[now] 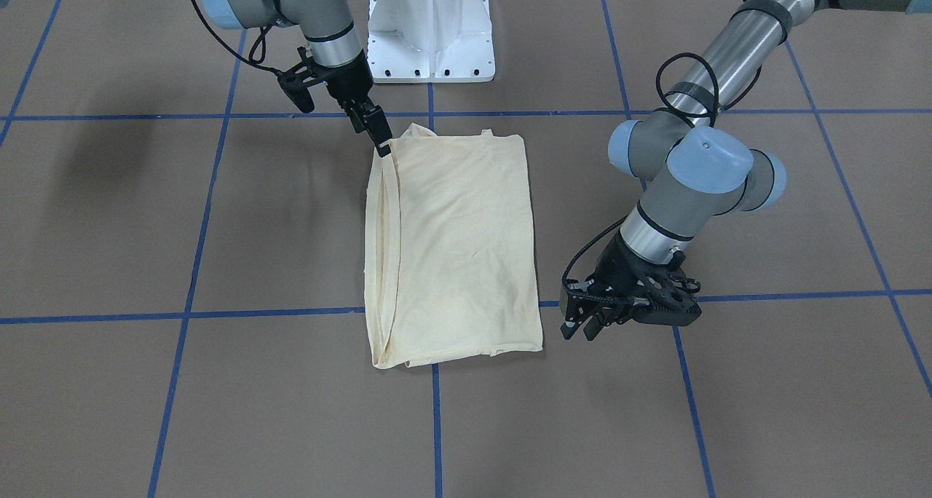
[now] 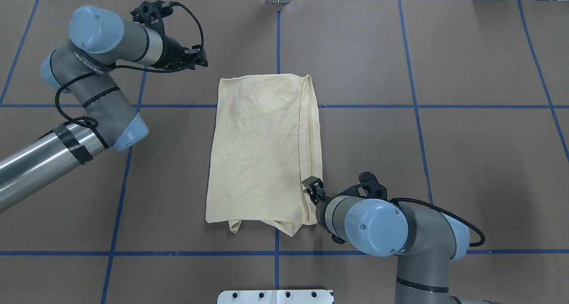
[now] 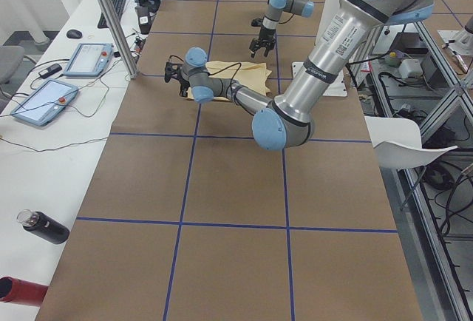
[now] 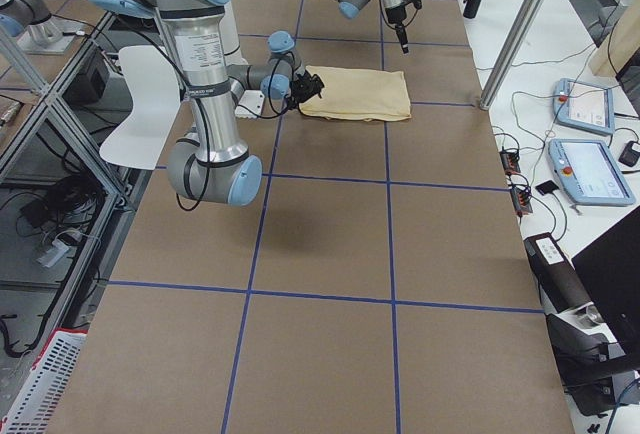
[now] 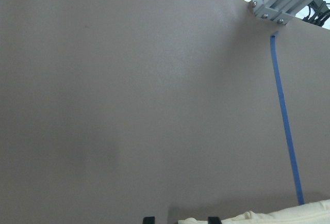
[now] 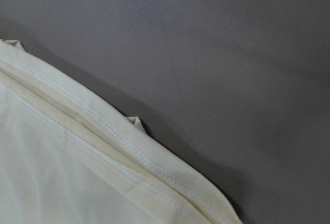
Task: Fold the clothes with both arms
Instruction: 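Grasp the near corner of the shirt with the right gripper while the left waits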
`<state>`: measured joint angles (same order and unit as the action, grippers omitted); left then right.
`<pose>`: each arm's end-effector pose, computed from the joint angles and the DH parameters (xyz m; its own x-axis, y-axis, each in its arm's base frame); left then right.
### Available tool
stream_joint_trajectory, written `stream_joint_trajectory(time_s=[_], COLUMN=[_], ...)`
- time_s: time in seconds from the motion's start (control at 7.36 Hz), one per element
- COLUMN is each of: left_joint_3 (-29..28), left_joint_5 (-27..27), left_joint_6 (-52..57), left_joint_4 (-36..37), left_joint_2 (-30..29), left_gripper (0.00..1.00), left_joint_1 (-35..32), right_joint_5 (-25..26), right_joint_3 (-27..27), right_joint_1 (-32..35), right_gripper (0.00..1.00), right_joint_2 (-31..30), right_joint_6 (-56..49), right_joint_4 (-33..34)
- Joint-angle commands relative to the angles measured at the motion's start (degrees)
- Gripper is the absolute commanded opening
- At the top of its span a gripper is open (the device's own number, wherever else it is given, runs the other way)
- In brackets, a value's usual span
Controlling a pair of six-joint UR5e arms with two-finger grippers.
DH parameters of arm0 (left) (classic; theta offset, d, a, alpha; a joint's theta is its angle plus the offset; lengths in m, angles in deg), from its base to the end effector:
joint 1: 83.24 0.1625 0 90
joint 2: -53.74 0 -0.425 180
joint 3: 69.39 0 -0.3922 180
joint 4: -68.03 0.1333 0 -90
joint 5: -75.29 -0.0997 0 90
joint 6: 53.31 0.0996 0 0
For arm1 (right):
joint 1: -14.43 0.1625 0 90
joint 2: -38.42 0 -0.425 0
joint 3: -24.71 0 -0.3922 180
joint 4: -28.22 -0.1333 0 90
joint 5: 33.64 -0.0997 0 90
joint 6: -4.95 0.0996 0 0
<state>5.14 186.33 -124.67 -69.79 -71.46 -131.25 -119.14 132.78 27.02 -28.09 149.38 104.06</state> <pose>0.4213 -0.6139 0.3207 0.3928 0.0095 -0.9196 0.3653 0.9161 0.1655 -0.5559 -0.2687 0.2656 0.0915 0.8513 0.5166 -0.6103 0.4579 -0.6464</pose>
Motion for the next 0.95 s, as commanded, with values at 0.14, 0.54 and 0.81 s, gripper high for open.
stream_joint_trajectory(time_s=[0.14,0.54,0.81], left_joint_3=[2.64,2.64,2.64], left_joint_5=[-0.12,-0.12,-0.12], left_joint_6=[-0.37,-0.89,-0.98], left_joint_4=[0.1,0.1,0.01], left_joint_2=[1.8,1.72,1.72], left_gripper=[0.47,0.47,0.47], left_joint_1=[0.03,0.11,0.11], right_joint_5=[0.6,0.6,0.42], right_joint_3=[-4.88,-5.84,-6.37], right_joint_1=[-0.55,-1.43,-2.13], right_gripper=[1.0,0.99,0.99], right_joint_2=[5.68,5.77,5.68], right_joint_6=[7.7,7.79,7.7], right_joint_4=[1.76,1.85,1.94])
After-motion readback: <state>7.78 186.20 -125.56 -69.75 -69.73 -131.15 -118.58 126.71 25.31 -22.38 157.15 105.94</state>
